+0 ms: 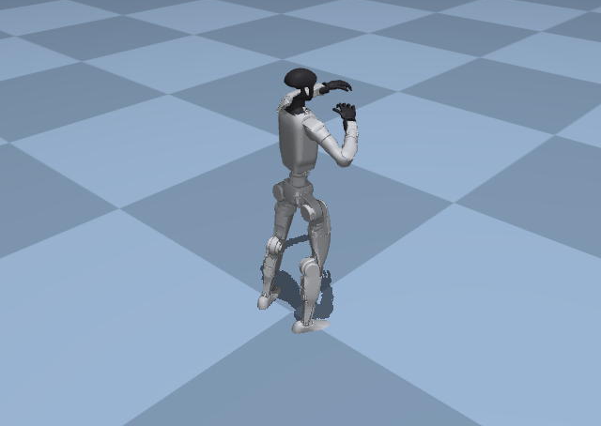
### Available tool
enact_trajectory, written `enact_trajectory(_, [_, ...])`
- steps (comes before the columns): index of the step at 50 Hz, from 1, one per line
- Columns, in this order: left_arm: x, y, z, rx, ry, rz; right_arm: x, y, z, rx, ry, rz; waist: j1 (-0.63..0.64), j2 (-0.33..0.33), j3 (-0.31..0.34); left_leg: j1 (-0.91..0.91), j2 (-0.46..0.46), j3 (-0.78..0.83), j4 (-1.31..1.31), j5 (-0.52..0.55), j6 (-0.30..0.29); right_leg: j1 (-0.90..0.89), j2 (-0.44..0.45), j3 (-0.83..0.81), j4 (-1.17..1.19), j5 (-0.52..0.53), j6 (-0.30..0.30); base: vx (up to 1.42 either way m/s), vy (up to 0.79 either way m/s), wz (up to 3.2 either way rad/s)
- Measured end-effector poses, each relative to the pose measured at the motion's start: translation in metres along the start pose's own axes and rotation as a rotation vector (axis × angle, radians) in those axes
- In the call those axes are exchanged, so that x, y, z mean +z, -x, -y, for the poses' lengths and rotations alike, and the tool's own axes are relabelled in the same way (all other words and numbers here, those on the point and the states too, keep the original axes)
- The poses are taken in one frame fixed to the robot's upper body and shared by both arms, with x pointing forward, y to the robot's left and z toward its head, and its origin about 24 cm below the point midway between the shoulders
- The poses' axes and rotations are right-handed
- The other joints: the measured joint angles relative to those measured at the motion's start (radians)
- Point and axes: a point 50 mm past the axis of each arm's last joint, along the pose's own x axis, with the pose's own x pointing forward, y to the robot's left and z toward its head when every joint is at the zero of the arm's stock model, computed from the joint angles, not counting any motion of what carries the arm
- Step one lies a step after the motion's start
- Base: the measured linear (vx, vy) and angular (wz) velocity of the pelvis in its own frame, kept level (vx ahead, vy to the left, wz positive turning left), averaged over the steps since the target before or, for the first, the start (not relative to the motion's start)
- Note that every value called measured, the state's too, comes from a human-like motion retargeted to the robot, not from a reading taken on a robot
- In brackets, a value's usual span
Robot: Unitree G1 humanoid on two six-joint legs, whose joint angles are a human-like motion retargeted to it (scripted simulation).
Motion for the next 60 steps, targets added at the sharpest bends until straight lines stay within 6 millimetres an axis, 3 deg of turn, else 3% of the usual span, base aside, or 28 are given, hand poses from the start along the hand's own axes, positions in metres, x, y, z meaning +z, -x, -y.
enact_trajectory(5, [0.093, -0.011, -0.006, 0.049, 0.086, 0.350, -0.044, -0.012, -0.002, -0.062, 0.069, -0.179, 0.052, -0.023, -0.009, -0.003, -0.014, -0.033, 0.002, -0.005, 0.005, 0.016, -0.022, -0.029, 0.007, -0.009, 0.000, 0.01, 0.04, 0.35])
enact_trajectory(10, [0.180, 0.003, -0.007, 0.042, 0.159, 0.674, -0.102, -0.030, -0.011, -0.015, 0.119, -0.389, 0.126, -0.050, -0.013, -0.008, -0.023, -0.078, 0.002, -0.006, 0.005, 0.038, -0.037, -0.071, 0.014, -0.019, -0.009, 0.00, 0.01, 0.51])
enact_trajectory(14, [0.224, 0.025, -0.002, 0.031, 0.223, 0.860, -0.147, -0.038, -0.020, 0.046, 0.159, -0.575, 0.190, -0.069, -0.017, -0.019, -0.022, -0.113, 0.001, -0.003, 0.002, 0.050, -0.039, -0.106, 0.017, -0.024, -0.019, 0.00, -0.01, 0.51])
enact_trajectory(18, [0.246, 0.050, 0.008, 0.010, 0.280, 0.991, -0.183, -0.037, -0.027, 0.106, 0.223, -0.737, 0.245, -0.084, -0.028, -0.033, -0.020, -0.143, -0.001, 0.001, 0.000, 0.057, -0.038, -0.139, 0.016, -0.023, -0.025, 0.00, -0.02, 0.46])
enact_trajectory(23, [0.250, 0.073, 0.024, -0.044, 0.320, 1.075, -0.200, -0.029, -0.030, 0.178, 0.277, -0.822, 0.291, -0.094, -0.047, -0.046, -0.018, -0.166, -0.004, 0.006, -0.002, 0.064, -0.035, -0.168, 0.009, -0.019, -0.024, 0.02, -0.02, 0.32])
enact_trajectory(28, [0.239, 0.071, 0.027, -0.062, 0.315, 1.031, -0.185, -0.030, -0.029, 0.186, 0.279, -0.725, 0.290, -0.089, -0.058, -0.042, -0.019, -0.168, -0.008, 0.008, 0.001, 0.072, -0.035, -0.177, 0.004, -0.017, -0.018, 0.00, 0.00, 0.04])
enact_trajectory(32, [0.226, 0.049, 0.020, -0.048, 0.321, 0.900, -0.145, -0.034, -0.024, 0.180, 0.224, -0.550, 0.256, -0.068, -0.052, -0.023, -0.020, -0.151, -0.009, 0.005, 0.003, 0.080, -0.036, -0.163, 0.004, -0.021, -0.010, 0.03, -0.01, -0.18])
enact_trajectory(40, [0.198, -0.005, 0.016, -0.056, 0.310, 0.607, -0.040, -0.036, -0.017, 0.129, 0.056, -0.144, 0.103, 0.003, -0.048, 0.014, -0.016, -0.074, -0.008, -0.005, 0.007, 0.067, -0.027, -0.087, 0.002, -0.027, 0.000, 0.02, -0.02, -0.54])
enact_trajectory(45, [0.173, -0.034, 0.026, -0.089, 0.230, 0.418, -0.001, -0.029, -0.014, 0.149, -0.059, -0.012, -0.016, 0.054, -0.047, 0.026, -0.013, -0.017, -0.012, -0.007, 0.008, 0.044, -0.015, -0.029, -0.005, -0.024, 0.000, 0.01, -0.01, -0.65])
enact_trajectory(49, [0.148, -0.053, 0.036, -0.140, 0.150, 0.232, 0.002, -0.023, -0.016, 0.236, -0.088, -0.042, -0.095, 0.087, -0.044, 0.033, -0.016, 0.022, -0.018, -0.006, 0.012, 0.025, -0.011, 0.008, -0.010, -0.020, 0.000, 0.00, 0.00, -0.55])
enact_trajectory(53, [0.132, -0.059, 0.041, -0.169, 0.122, 0.128, -0.012, -0.017, -0.020, 0.283, -0.063, -0.137, -0.141, 0.109, -0.046, 0.033, -0.017, 0.050, -0.020, -0.005, 0.011, 0.008, -0.006, 0.033, -0.015, -0.013, 0.000, 0.00, 0.00, -0.40])
enact_trajectory(56, [0.138, -0.057, 0.036, -0.139, 0.136, 0.173, -0.031, -0.014, -0.021, 0.278, -0.021, -0.224, -0.145, 0.117, -0.046, 0.032, -0.017, 0.061, -0.020, -0.005, 0.010, 0.000, -0.005, 0.042, -0.014, -0.010, 0.000, 0.00, 0.00, -0.16])
enact_trajectory(60, [0.165, -0.038, 0.027, -0.056, 0.186, 0.376, -0.058, -0.011, -0.024, 0.219, 0.019, -0.327, -0.117, 0.114, -0.051, 0.030, -0.016, 0.060, -0.017, -0.007, 0.009, -0.002, -0.005, 0.040, -0.012, -0.008, 0.000, 0.00, 0.00, 0.00])
